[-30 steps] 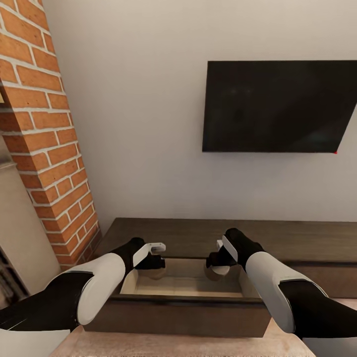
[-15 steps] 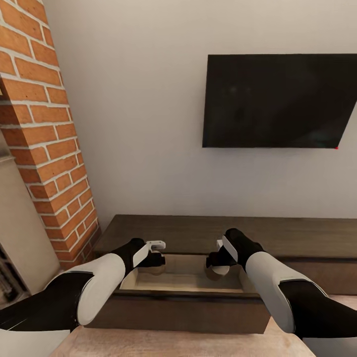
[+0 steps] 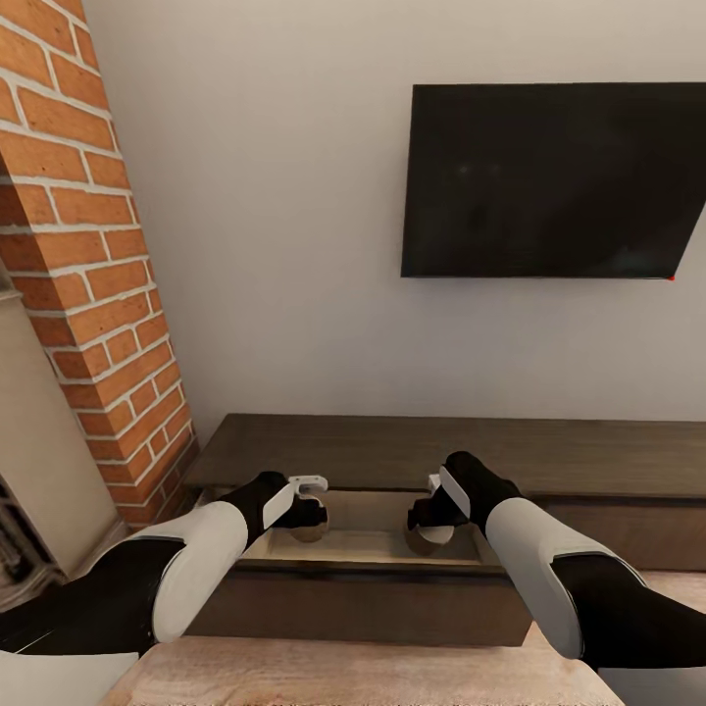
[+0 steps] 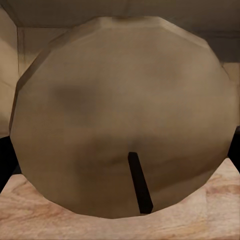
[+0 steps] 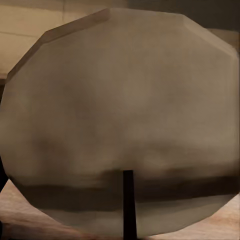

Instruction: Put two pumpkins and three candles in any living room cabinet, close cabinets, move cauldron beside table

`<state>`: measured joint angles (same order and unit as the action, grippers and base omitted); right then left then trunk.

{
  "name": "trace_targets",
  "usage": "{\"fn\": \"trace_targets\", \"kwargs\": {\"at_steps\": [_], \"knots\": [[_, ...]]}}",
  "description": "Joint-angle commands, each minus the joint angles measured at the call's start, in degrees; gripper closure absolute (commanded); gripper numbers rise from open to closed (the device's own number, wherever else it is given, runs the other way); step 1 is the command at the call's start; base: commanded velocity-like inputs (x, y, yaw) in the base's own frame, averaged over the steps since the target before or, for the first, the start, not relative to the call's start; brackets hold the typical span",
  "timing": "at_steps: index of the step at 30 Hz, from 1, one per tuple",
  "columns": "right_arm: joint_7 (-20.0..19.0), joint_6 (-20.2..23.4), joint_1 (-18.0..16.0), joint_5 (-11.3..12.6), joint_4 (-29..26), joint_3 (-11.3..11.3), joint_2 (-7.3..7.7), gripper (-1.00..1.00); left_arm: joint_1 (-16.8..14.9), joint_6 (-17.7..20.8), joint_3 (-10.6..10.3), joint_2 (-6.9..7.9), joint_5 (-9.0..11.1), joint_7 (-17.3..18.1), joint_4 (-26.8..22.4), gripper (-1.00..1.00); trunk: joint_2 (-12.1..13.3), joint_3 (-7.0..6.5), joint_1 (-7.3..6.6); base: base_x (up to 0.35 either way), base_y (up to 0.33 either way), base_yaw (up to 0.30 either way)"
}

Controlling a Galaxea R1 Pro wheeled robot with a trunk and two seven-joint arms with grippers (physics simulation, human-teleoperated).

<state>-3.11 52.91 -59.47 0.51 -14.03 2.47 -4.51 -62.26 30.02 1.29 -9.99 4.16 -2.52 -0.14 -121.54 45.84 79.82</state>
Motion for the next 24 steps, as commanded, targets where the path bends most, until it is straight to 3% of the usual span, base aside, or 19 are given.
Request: {"fn": "trace_targets", "kwargs": {"at_steps": [1,8,20,24], "knots": [[-0.1,0.3,0.0,0.1,-0.1,0.3,0.02,1.00,0.0,0.2,0.1,-0.01,0.3,-0.2,0.0,1.00,0.0,0.10,-0.01,0.000,0.000,0.000],[-0.1,0.3,0.0,0.1,-0.1,0.3,0.02,1.00,0.0,0.6,0.1,-0.01,0.4,-0.1,0.0,1.00,0.0,0.18,-0.01,0.038,0.000,0.000],[-0.1,0.4,0.0,0.1,0.0,0.3,0.02,1.00,0.0,1.1,0.1,-0.01,0.3,0.0,0.4,1.00,0.0,0.18,-0.01,0.305,0.000,0.000],[-0.1,0.5,0.0,0.1,0.0,0.3,0.02,1.00,0.0,4.6,0.1,-0.01,0.3,0.9,0.8,1.00,0.0,0.18,-0.01,0.117,0.000,0.000]]}}
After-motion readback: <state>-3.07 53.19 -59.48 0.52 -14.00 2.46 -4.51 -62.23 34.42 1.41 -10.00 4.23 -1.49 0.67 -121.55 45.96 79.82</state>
